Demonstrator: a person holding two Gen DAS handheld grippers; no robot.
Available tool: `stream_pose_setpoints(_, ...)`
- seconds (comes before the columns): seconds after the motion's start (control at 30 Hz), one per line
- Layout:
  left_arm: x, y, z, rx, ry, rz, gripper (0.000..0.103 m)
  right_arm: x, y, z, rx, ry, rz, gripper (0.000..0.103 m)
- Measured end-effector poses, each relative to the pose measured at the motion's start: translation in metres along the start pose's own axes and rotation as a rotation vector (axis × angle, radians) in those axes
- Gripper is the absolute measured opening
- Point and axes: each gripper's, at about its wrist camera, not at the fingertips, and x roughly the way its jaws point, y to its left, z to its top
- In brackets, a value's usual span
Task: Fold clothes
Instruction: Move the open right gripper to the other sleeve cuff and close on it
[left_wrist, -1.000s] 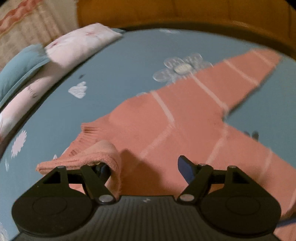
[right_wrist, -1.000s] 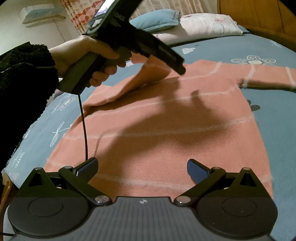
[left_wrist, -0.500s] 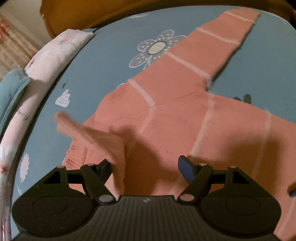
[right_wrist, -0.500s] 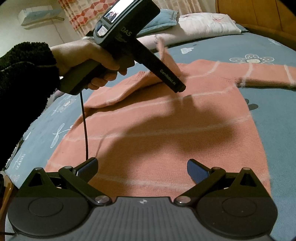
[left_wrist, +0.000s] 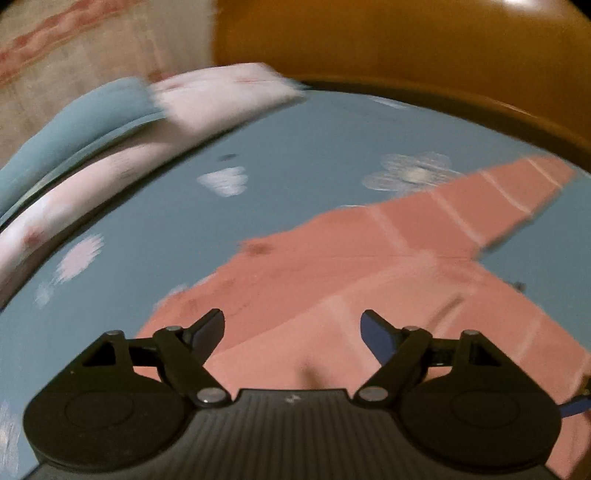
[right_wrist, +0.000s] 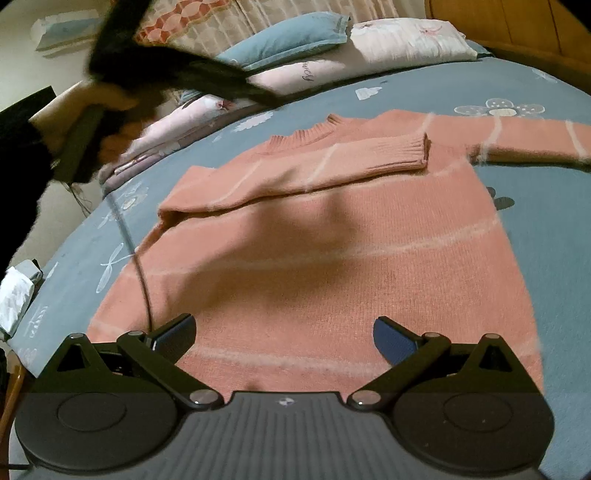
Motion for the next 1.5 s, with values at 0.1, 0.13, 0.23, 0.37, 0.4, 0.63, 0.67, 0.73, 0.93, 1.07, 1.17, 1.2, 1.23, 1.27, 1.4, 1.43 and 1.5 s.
stream_pose_setpoints(0.1, -0.013, 0.044, -0.034, -0.094, 0.014, 0.087, 0.088, 0.003, 0.0, 0.001, 0.002, 0.003, -0.004, 0.103)
stream_pose_setpoints(0.13, -0.014, 0.054, -0.047, -0.116, 0.025, 0.112, 0.088, 0.004, 0.001, 0.001, -0.001, 0.004, -0.006, 0.103)
stream_pose_setpoints(0.23, -0.012, 0.071, -0.088, -0.156, 0.056, 0.156, 0.088, 0.01, 0.006, 0.0, -0.015, 0.007, -0.017, 0.103)
stream_pose_setpoints(0.37, -0.003, 0.077, -0.135, -0.185, 0.059, 0.188, 0.088, 0.016, 0.013, -0.001, -0.044, 0.008, -0.041, 0.103)
stream_pose_setpoints(0.4, 0.0, 0.079, -0.145, -0.2, 0.049, 0.198, 0.088, 0.017, 0.015, -0.001, -0.053, 0.008, -0.049, 0.103)
stream_pose_setpoints(0.63, 0.017, 0.103, -0.169, -0.365, -0.07, 0.295, 0.088, 0.026, 0.03, -0.004, -0.121, -0.003, -0.081, 0.103)
stream_pose_setpoints(0.67, 0.017, 0.108, -0.172, -0.413, -0.1, 0.301, 0.09, 0.029, 0.031, -0.004, -0.13, -0.006, -0.087, 0.103)
stream_pose_setpoints(0.73, 0.018, 0.113, -0.178, -0.477, -0.107, 0.352, 0.09, 0.034, 0.034, -0.004, -0.145, -0.016, -0.102, 0.103)
stream_pose_setpoints(0.93, 0.014, 0.123, -0.205, -0.596, -0.066, 0.401, 0.091, 0.039, 0.035, -0.002, -0.129, -0.057, -0.099, 0.103)
stream_pose_setpoints(1.07, 0.012, 0.123, -0.205, -0.567, -0.096, 0.358, 0.091, 0.043, 0.036, 0.001, -0.11, -0.074, -0.112, 0.103)
stream_pose_setpoints(1.17, 0.019, 0.127, -0.205, -0.544, -0.083, 0.351, 0.093, 0.04, 0.036, 0.007, -0.073, -0.078, -0.097, 0.103)
stream_pose_setpoints(1.2, 0.022, 0.128, -0.205, -0.54, -0.077, 0.354, 0.095, 0.039, 0.034, 0.013, -0.053, -0.079, -0.07, 0.103)
stream_pose_setpoints(1.23, 0.024, 0.13, -0.207, -0.549, -0.074, 0.351, 0.096, 0.038, 0.03, 0.02, -0.037, -0.087, -0.038, 0.103)
stream_pose_setpoints(1.27, 0.025, 0.131, -0.21, -0.562, -0.072, 0.345, 0.097, 0.036, 0.027, 0.028, -0.02, -0.096, -0.007, 0.103)
stream_pose_setpoints(1.4, 0.025, 0.132, -0.216, -0.603, -0.065, 0.325, 0.097, 0.043, -0.001, 0.07, 0.115, -0.099, 0.064, 0.1)
stream_pose_setpoints(1.43, 0.025, 0.133, -0.216, -0.616, -0.063, 0.318, 0.097, 0.049, -0.011, 0.079, 0.177, -0.094, 0.075, 0.098)
stream_pose_setpoints(1.5, 0.024, 0.134, -0.217, -0.63, -0.058, 0.314, 0.097, 0.061, -0.029, 0.097, 0.251, -0.091, 0.087, 0.092)
